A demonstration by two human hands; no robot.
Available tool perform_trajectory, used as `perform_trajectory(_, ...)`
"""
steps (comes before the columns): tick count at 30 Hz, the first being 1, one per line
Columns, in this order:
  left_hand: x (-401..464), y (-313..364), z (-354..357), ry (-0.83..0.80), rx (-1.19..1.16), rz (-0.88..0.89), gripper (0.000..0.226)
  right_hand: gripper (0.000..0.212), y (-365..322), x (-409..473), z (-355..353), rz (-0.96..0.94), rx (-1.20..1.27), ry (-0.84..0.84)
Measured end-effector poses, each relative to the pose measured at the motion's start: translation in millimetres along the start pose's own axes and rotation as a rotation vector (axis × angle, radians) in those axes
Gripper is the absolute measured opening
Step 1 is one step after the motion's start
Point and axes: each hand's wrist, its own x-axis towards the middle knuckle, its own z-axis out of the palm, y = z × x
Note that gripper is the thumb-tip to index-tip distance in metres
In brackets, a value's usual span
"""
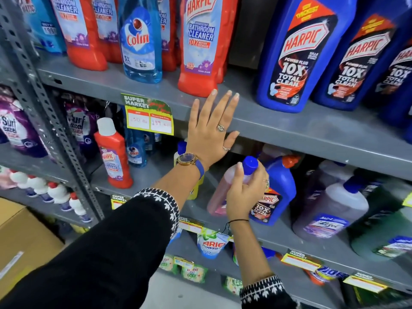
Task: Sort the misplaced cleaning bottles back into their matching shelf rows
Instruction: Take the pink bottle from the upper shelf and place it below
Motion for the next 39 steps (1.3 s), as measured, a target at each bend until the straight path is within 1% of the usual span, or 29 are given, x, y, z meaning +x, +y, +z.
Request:
perform_trajectory(6,0.5,-1.9,1.4,-0.003,-0.027,0.012,0.053,0.034,13.1,8.8,20.4,0.171,-0.089,0.011)
perform_trajectory(11,0.2,-2.5,3.2,-0.009,-0.019,0.020,0.056,0.036,12.8,17.2,32.0,0.258,-0.170,0.015)
perform_trajectory(16,0.3,-2.6,3.7,0.004,-0.024,0.020,0.056,0.030,12.3,21.7,41.5,0.260,-0.200,-0.022)
perform_trajectory(20,-0.2,-2.4,4.0,0.014,-0.028,0.023,0.056,0.032,17.8,19.5,47.6,0.231,-0.226,-0.098)
perform_trajectory(24,-0.1,-3.4,3.6,0.005,-0.024,0.027,0.056,0.029,15.7,19.3,53.3,0.236,-0.299,-0.108)
perform_trajectory(28,0.0,-2.3,2.6,-0.001,-0.025,0.023,0.056,0.035,14.1,24.7,55.3,0.254,-0.355,-0.126)
perform_trajectory(32,0.0,-2.6,2.5,0.001,-0.033,0.026,0.057,0.049,13.4,27.6,48.5,0.227,-0.314,-0.152)
perform_trajectory(34,-0.7,-2.9,3.2,0.004,-0.033,0.028,0.057,0.054,12.8,27.0,37.2,0.133,-0.254,-0.094)
perform_trajectory(36,-0.9,-3.0,4.2,0.009,-0.034,0.032,0.057,0.058,16.8,28.7,20.9,0.037,-0.254,0.041)
perform_trajectory(37,-0.9,-3.1,4.6,0.014,-0.034,0.033,0.057,0.063,21.0,32.9,12.5,0.035,-0.280,0.130)
perform_trajectory(39,-0.8,-3.3,5.4,0.024,-0.038,0.036,0.057,0.080,26.5,48.8,-3.4,0.162,-0.311,0.291)
